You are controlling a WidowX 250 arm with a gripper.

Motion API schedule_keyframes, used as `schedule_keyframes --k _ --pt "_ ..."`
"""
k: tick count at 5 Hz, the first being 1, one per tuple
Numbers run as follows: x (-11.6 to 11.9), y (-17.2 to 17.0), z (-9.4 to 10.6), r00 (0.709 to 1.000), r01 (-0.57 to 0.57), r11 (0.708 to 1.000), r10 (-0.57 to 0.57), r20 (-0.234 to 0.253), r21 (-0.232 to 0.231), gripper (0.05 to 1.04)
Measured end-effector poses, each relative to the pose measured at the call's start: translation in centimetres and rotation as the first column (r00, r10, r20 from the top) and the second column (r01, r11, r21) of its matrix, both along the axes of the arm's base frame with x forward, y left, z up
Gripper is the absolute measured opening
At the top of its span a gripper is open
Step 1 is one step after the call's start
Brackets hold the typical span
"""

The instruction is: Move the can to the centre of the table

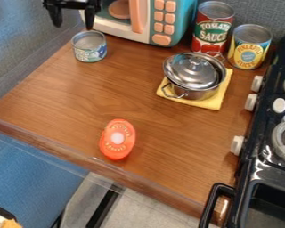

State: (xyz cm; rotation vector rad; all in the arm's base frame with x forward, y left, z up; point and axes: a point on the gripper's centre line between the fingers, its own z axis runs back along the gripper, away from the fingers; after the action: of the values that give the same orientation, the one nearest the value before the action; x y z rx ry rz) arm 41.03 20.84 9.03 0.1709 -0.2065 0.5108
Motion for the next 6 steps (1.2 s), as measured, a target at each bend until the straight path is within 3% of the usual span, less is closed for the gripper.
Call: schedule_keyframes --k 2,4,5,6 --pt "1.6 0.5 -0.4 0.992 -0.062 0.998 0.058 0.111 0.034 1.001" --pt "3.6 0.3 -2.2 0.99 -0.069 0.996 0.061 0.129 0.052 1.001" --pt "4.2 0.6 -1.9 0.986 -0.089 0.994 0.079 0.148 0.061 1.001" --pt "4.3 0.5 -3.3 0.985 -0.11 0.993 0.103 0.14 0.044 1.001"
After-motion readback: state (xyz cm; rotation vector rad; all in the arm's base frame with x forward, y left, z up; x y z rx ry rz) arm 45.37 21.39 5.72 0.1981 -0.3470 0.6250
